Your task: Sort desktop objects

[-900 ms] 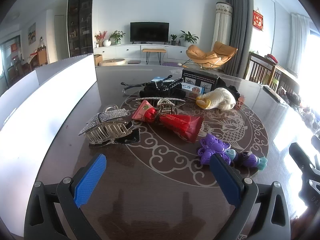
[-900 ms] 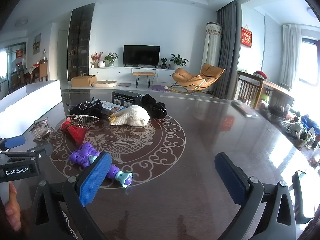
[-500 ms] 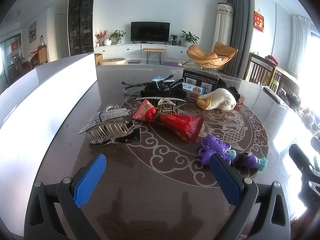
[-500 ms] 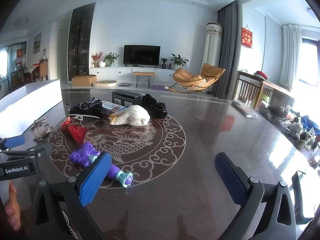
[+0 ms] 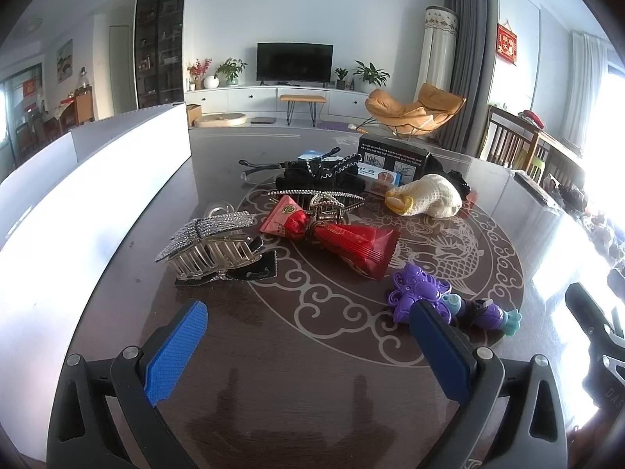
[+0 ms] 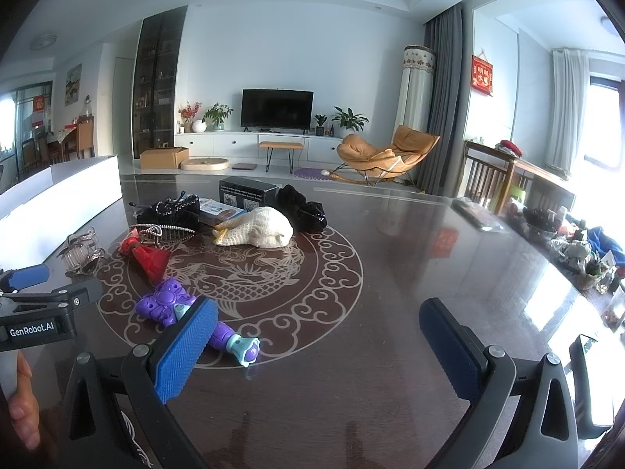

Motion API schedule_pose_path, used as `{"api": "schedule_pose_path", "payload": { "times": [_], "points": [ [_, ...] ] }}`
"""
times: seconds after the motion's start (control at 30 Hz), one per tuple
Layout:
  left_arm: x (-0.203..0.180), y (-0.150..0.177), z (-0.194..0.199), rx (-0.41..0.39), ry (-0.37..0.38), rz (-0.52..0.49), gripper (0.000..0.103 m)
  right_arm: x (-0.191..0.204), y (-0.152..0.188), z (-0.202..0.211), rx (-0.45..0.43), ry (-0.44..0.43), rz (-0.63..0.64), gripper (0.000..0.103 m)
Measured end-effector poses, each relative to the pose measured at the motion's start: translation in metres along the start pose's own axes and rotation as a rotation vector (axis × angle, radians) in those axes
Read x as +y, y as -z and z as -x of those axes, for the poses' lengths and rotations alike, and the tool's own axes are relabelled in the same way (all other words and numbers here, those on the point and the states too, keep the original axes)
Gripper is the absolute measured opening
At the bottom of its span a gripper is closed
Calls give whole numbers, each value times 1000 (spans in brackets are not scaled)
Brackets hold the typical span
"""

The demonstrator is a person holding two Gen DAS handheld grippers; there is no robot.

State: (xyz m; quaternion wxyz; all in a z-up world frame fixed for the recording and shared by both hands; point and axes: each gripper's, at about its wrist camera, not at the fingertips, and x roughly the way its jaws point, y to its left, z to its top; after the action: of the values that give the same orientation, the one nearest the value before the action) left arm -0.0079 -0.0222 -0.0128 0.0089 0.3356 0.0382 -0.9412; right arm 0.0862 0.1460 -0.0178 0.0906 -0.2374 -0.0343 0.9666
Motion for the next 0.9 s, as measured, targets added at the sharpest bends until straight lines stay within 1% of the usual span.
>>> {"api": "schedule_pose_path", "payload": {
  "times": [0.9],
  "points": [
    [1,0,0,-1,3,3,103,2,1,0,1,0,4,103]
  ]
}}
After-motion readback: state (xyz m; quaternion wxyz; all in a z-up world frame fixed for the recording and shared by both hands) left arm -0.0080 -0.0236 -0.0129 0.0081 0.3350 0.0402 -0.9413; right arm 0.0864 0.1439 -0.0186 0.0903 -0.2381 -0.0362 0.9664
